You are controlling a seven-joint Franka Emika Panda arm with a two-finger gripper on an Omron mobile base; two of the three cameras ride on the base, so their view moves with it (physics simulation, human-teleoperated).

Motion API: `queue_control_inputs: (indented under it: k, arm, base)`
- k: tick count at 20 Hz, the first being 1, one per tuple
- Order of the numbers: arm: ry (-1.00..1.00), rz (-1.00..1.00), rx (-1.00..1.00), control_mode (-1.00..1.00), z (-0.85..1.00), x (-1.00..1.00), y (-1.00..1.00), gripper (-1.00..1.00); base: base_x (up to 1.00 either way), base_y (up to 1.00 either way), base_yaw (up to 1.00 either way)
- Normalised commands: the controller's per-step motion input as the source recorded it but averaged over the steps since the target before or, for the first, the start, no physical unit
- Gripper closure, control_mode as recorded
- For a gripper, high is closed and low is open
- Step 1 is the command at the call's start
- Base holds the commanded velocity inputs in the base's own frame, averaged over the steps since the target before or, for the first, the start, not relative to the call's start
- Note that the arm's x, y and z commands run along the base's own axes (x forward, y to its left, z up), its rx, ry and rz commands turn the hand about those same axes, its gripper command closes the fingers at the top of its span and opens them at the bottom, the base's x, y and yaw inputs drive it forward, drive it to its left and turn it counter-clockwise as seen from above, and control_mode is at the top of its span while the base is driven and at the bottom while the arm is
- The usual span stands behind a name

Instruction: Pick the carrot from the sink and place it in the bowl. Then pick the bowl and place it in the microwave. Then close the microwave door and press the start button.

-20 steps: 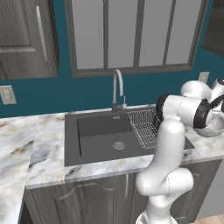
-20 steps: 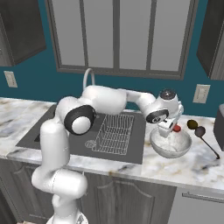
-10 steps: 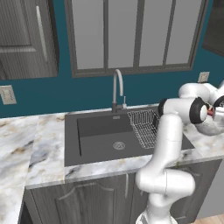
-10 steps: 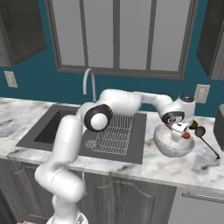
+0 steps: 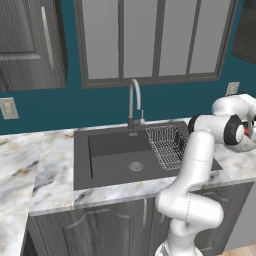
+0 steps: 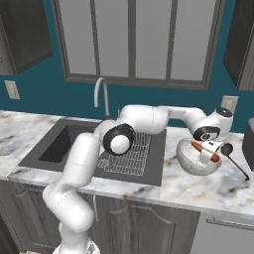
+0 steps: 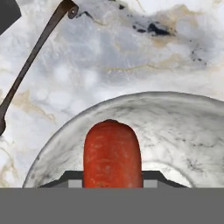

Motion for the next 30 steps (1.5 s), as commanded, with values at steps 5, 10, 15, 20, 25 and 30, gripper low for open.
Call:
queue_control_inputs:
  k: [5,10,15,20,25,30]
  arm:
    - [-0.11,0.00,-0.11,-1.00,0.00,-0.72,0.58,1.00]
    - [-0.06,0.00,-0.17,-1.00,-0.07,-0.26,0.83,1.00]
    - [0.00,0.00,-0.07,-1.00,-0.15,0.14,0.32,1.00]
    - [0.00,0.00,0.00,-1.00,-0.10,0.26,0.00,1.00]
    - [0.00,0.00,0.00,-1.00,0.00,0.20,-0.01,-1.00]
    - [0.00,0.00,0.00,-1.00,0.02,0.06,-0.01,-1.00]
  base:
    - [0.00,0.00,0.00]
    - [0.00,0.00,0.00]
    - [0.00,0.00,0.00]
    - [0.00,0.00,0.00]
    - [0.00,0.00,0.00]
    - [0.00,0.00,0.00]
